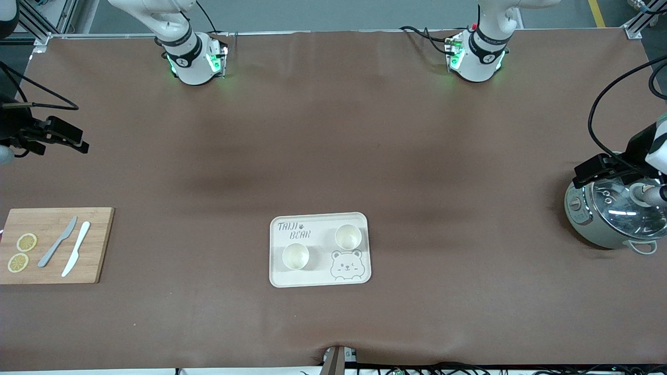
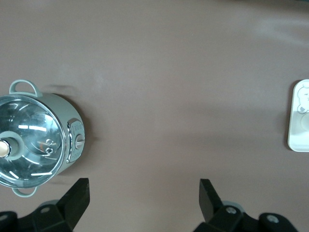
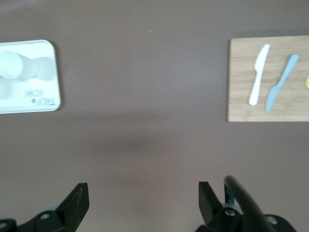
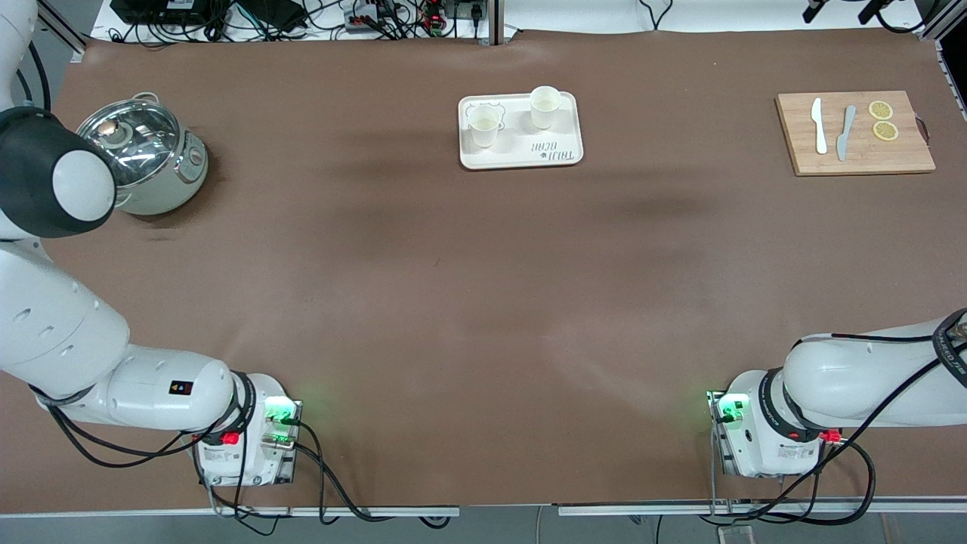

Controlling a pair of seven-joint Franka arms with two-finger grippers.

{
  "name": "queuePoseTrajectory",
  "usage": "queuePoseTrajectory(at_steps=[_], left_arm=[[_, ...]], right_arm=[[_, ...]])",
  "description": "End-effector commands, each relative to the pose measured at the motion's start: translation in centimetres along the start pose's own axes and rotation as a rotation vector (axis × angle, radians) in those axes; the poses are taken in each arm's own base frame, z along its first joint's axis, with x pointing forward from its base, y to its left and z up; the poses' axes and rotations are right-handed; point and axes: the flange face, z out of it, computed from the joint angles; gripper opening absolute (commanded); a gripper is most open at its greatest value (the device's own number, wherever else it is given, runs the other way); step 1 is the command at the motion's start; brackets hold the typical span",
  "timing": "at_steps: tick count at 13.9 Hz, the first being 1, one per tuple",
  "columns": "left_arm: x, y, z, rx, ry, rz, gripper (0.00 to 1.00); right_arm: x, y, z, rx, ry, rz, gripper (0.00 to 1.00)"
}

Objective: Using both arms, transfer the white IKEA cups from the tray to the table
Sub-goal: 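Move both grippers toward the two white paper cups on the tray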

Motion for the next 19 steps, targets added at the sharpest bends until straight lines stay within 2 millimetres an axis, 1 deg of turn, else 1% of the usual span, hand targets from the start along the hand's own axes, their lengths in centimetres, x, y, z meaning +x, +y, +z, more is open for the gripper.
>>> queuePoseTrajectory(at_steps=[1,3,4,5,6,7,9,11,12,13,14,16,17,19], left_arm=[[0.3,1.0,1.9,-0.008,-0.043,0.015,1.00],[0.9,2.8,3.9,-0.007,-0.066,0.036,1.00],[1.2,3.8,4.7,-0.010,-0.070,0.036,1.00],[1.6,4.7,5.4,-0.012,-0.061,0.017,1.00],[1.9,6.0,6.0,-0.014,-0.051,-0.010,1.00],[2.2,7.3,7.1,-0.013,-0.053,-0.046,1.00],[2.7,10.5,9.7,-0.034,-0.064,-0.111,1.00],[3.2,13.3,11.3,-0.049,-0.035,-0.186,1.00],[3.4,15.0,12.3,-0.066,-0.026,-0.217,1.00],[3.4,16.9,13.4,-0.079,-0.021,-0.245,1.00],[3.5,18.1,14.1,-0.089,-0.004,-0.280,1.00],[3.6,22.3,16.4,-0.111,0.034,-0.338,1.00],[3.6,24.0,17.8,-0.126,0.056,-0.370,1.00],[3.0,27.6,19.9,-0.147,0.077,-0.394,1.00]], right_arm=[[2.8,-4.0,1.0,0.027,-0.005,0.019,1.00],[4.8,-7.7,2.0,0.031,-0.008,0.050,1.00],[5.5,-10.1,2.9,0.029,-0.012,0.053,1.00],[6.1,-11.9,3.6,0.031,-0.007,0.072,1.00],[6.5,-13.7,4.3,0.036,0.003,0.090,1.00],[6.7,-15.6,5.2,0.038,0.012,0.099,1.00],[7.2,-18.9,7.3,0.042,0.020,0.118,1.00],[8.1,-22.3,9.3,0.066,0.071,0.150,1.00],[8.6,-23.5,10.7,0.074,0.084,0.175,1.00],[9.1,-24.3,11.9,0.080,0.094,0.201,1.00],[9.5,-25.0,13.3,0.083,0.098,0.225,1.00],[10.4,-26.4,16.0,0.097,0.124,0.254,1.00],[10.8,-27.3,17.7,0.102,0.132,0.263,1.00],[11.4,-28.9,21.4,0.101,0.146,0.256,1.00]])
